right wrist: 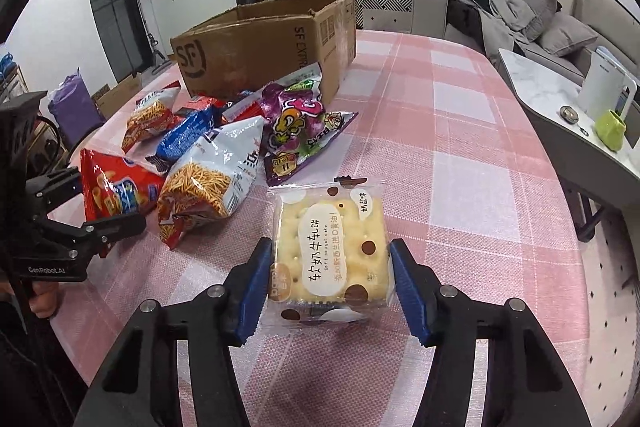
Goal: Organize snacks
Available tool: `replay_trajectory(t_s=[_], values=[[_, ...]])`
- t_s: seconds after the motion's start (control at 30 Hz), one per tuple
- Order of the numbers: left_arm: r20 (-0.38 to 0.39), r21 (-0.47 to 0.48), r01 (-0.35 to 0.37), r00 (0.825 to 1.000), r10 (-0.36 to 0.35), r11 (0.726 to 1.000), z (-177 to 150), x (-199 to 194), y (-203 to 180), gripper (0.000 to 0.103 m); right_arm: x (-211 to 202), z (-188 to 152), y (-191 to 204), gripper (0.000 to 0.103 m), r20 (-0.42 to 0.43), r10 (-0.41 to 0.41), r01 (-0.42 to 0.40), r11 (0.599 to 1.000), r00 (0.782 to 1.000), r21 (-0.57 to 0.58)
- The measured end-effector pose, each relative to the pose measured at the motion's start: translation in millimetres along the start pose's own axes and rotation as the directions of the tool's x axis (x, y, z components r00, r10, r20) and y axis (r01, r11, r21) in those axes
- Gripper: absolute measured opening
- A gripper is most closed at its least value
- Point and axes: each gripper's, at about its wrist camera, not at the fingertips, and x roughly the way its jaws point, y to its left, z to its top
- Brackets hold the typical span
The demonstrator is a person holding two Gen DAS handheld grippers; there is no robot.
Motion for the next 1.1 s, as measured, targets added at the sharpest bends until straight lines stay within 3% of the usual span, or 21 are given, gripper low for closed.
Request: replay_trajectory(t_s=[0.13,0.27,0.67,1.1], values=[[0.019,0.01,0.01,1.0,-0.01,1.0,0,-4,-2,0.05,-4,2,4,0.059,0.017,0.008,-0.008,1.0,1.0,-0.005],[0.039,0.018,0.014,0.999,-0.014,1.0,-2,-9,-2,0.044,-7,3,7,0.059,0.031,0.017,-0.016,1.0,0.999,-0.011],[0.087,-0.008,0.041,0.995,-0.04,0.999,-1,-27,5,0.037,-19,6,9,0.059,0.08,0.016,-0.016,1.0,0.997,-0.007],[0.151,-0.025,0.035,0.988,-0.031,0.999,5,-51,13,0.037,-42,16,14,0.059,0.162,0.031,-0.032,0.999,0.986,0.002]])
